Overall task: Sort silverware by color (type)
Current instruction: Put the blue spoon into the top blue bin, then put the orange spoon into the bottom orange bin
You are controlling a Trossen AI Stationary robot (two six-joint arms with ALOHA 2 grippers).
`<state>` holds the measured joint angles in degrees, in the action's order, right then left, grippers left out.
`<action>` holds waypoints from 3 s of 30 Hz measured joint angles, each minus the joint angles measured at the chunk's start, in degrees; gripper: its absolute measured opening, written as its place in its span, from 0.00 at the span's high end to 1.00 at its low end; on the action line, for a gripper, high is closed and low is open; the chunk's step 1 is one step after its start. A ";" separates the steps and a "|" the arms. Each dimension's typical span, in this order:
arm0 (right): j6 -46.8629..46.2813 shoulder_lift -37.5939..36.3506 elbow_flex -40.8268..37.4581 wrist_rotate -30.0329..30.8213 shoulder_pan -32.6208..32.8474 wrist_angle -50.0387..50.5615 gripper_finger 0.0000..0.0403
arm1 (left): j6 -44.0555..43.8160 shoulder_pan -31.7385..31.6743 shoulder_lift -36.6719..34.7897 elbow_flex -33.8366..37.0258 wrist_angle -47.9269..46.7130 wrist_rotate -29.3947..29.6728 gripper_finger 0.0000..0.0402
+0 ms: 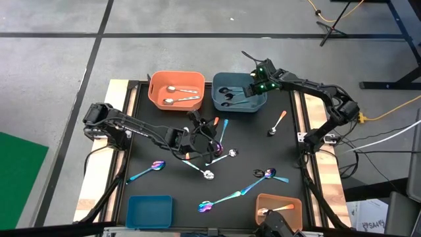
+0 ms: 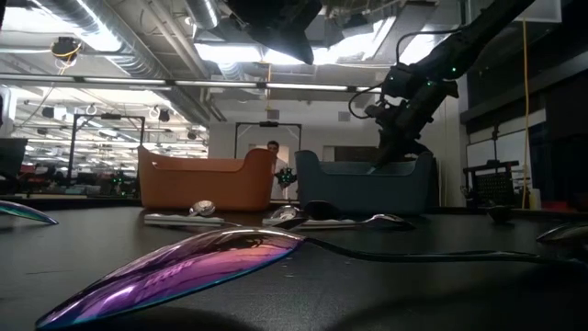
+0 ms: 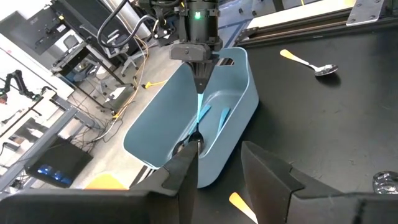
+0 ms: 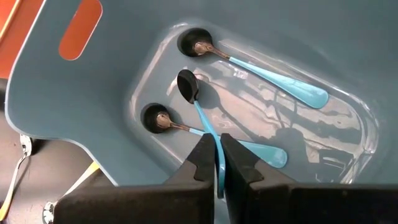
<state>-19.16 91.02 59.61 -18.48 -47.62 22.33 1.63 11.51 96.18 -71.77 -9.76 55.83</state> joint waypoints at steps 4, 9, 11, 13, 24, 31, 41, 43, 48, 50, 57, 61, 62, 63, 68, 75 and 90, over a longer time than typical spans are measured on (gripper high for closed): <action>-0.04 0.00 -0.02 0.02 0.00 0.02 0.98 | 0.01 0.01 0.00 0.00 0.00 0.02 0.71; -0.04 0.00 -0.02 0.02 0.00 0.03 0.98 | 0.01 0.01 0.00 0.01 0.00 0.02 0.71; -0.04 0.00 -0.02 0.02 0.00 0.02 0.98 | 0.01 0.00 0.00 0.00 0.00 0.02 0.71; -0.07 0.00 -0.04 0.02 0.00 0.04 0.98 | 0.01 0.00 0.00 0.00 0.00 0.02 0.71; -0.07 0.00 -0.04 0.00 0.00 0.04 0.98 | 0.00 0.00 0.00 0.00 0.00 0.02 0.71; -0.07 0.00 -0.04 0.00 0.01 0.04 0.98 | -0.05 0.00 0.00 0.00 0.00 0.02 0.71; -0.06 0.00 -0.04 0.02 0.00 0.04 0.96 | -1.80 0.00 0.00 0.00 0.00 0.02 0.71; -0.04 0.00 -0.04 0.02 0.00 0.09 0.92 | -2.75 0.01 0.01 0.01 -0.02 0.02 0.71; -0.04 0.00 -0.04 0.02 0.00 0.09 0.79 | -2.99 0.02 0.02 0.00 -0.02 0.02 0.71; -0.04 0.01 -0.04 0.02 0.00 0.09 0.75 | -2.99 0.02 0.00 0.00 -0.02 0.02 0.71; -0.05 0.02 -0.04 0.01 0.00 0.09 0.71 | -4.72 0.02 0.02 0.00 -0.19 0.02 0.71; -0.04 0.02 -0.04 0.01 0.00 0.09 0.71 | -8.66 0.02 0.02 0.00 -1.68 0.02 0.71; -0.04 0.02 -0.04 0.00 0.00 0.11 0.71 | -9.92 0.02 0.02 0.00 -2.41 0.00 0.71; -0.04 0.02 -0.04 0.00 0.00 0.11 0.71 | -11.22 0.02 0.02 0.00 -3.26 0.00 0.71; -0.04 0.09 0.29 -0.13 -0.04 0.64 0.71 | -17.35 0.02 0.02 0.00 -8.90 -3.01 0.71; 1.02 0.11 3.52 1.12 -0.02 3.09 0.71 | -21.63 0.04 0.02 0.00 -12.66 -8.65 0.71; 13.74 0.09 14.70 0.94 0.02 20.29 0.71 | -33.10 0.02 0.02 0.00 -23.56 -11.03 0.71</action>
<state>-5.42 91.11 74.31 -17.54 -47.59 42.62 -31.47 11.53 96.20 -71.77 -33.32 44.80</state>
